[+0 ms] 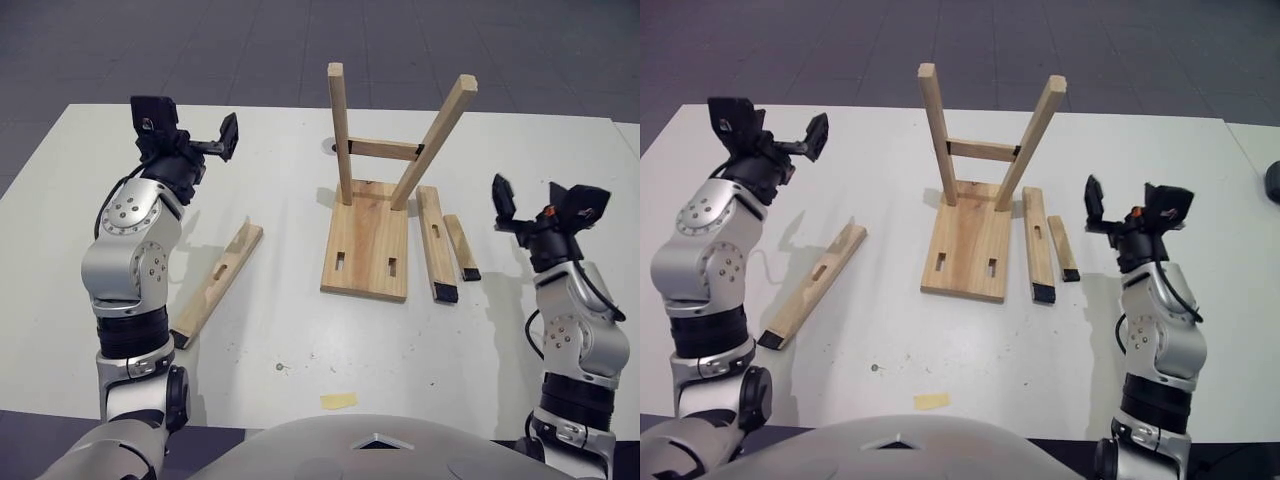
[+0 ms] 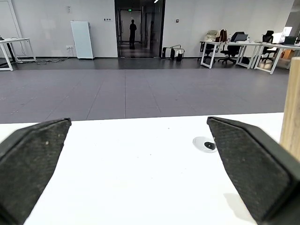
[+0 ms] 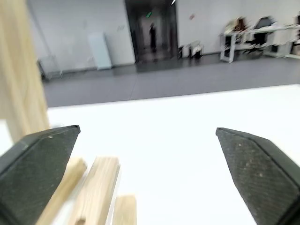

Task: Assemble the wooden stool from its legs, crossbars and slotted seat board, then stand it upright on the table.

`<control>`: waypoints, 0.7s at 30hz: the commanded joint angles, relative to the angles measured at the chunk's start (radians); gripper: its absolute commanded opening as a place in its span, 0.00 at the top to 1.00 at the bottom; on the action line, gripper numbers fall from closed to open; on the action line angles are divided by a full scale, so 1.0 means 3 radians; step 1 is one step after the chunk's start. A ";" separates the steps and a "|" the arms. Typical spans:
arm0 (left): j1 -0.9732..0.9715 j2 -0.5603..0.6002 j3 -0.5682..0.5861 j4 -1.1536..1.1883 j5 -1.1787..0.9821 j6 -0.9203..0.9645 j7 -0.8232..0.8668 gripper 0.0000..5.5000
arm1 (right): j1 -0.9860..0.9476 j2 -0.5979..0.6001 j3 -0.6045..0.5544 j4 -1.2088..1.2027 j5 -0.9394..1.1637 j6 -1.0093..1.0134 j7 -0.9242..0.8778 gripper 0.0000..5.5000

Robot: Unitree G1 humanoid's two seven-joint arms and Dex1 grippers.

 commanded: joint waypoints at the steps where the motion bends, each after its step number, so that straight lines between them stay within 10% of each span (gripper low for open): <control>1: 0.0129 -0.0066 -0.0005 -0.0137 0.0073 0.0013 0.0068 0.02 | 0.0036 -0.0326 0.0151 0.0140 -0.0090 0.0305 0.0266 0.02; 13: 0.0356 -0.0213 0.0016 -0.0277 0.0184 0.0009 0.0172 0.02 | 0.0056 -0.0904 0.0716 0.0379 -0.0532 0.0870 0.0764 0.02; 21: 0.0393 -0.0358 -0.0015 -0.0307 0.0226 -0.0017 0.0266 0.02 | 0.0024 -0.0884 0.0772 0.0427 -0.0448 0.1453 0.0828 0.25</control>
